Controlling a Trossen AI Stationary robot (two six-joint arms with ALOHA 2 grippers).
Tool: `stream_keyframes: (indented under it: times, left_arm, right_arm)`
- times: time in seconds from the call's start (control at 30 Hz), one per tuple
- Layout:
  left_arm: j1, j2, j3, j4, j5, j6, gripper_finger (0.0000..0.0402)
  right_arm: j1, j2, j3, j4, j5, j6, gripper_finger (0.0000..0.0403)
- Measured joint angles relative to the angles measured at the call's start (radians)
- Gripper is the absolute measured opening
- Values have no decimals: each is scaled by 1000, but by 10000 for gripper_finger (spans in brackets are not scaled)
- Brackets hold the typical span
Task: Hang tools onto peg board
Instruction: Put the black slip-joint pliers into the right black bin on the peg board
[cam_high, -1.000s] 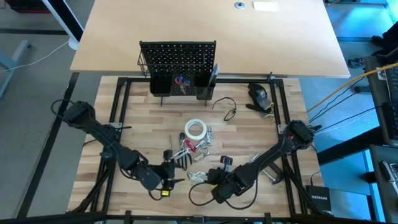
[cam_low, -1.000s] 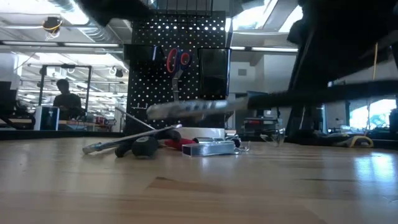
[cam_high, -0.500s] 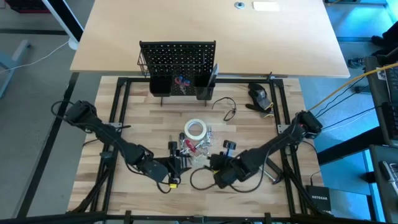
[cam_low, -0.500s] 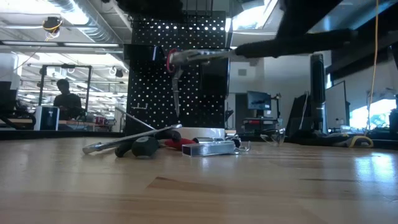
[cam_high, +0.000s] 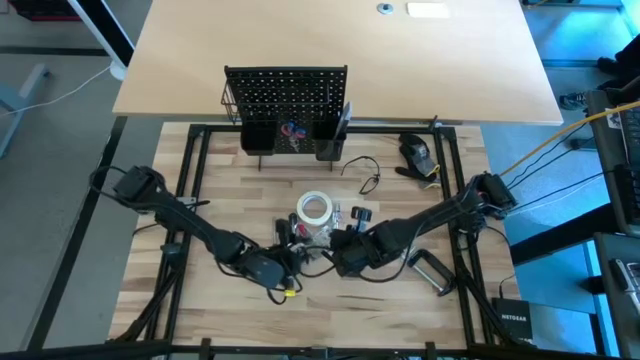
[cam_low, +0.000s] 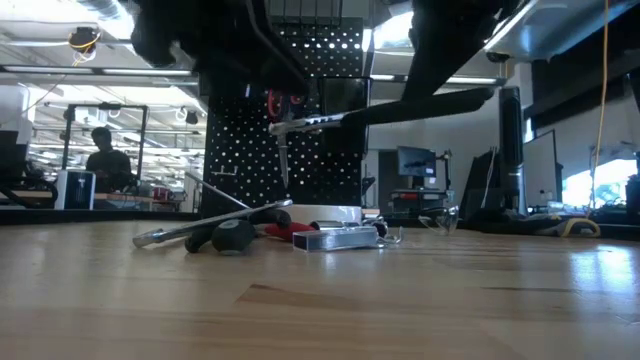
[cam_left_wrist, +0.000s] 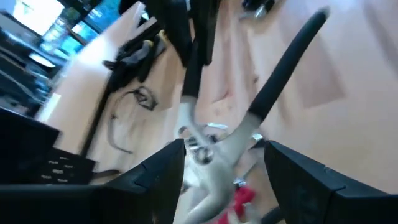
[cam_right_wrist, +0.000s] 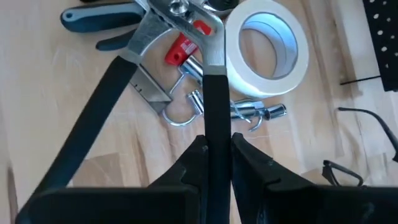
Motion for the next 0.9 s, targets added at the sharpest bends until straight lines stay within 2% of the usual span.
stream_keyframes:
  times: [0.13, 0.4, 0.9]
  left_arm:
    - [16, 17, 0, -20, -69, 70, 210]
    - [54, 51, 0, -14, -79, 173, 210]
    - [51, 47, -2, 62, -81, 150, 210]
  right_arm:
    - [0, -12, 0, -4, 3, -20, 53]
    - [0, -55, -1, 6, 13, -23, 53]
    - [1, -59, -1, 111, 22, -14, 53]
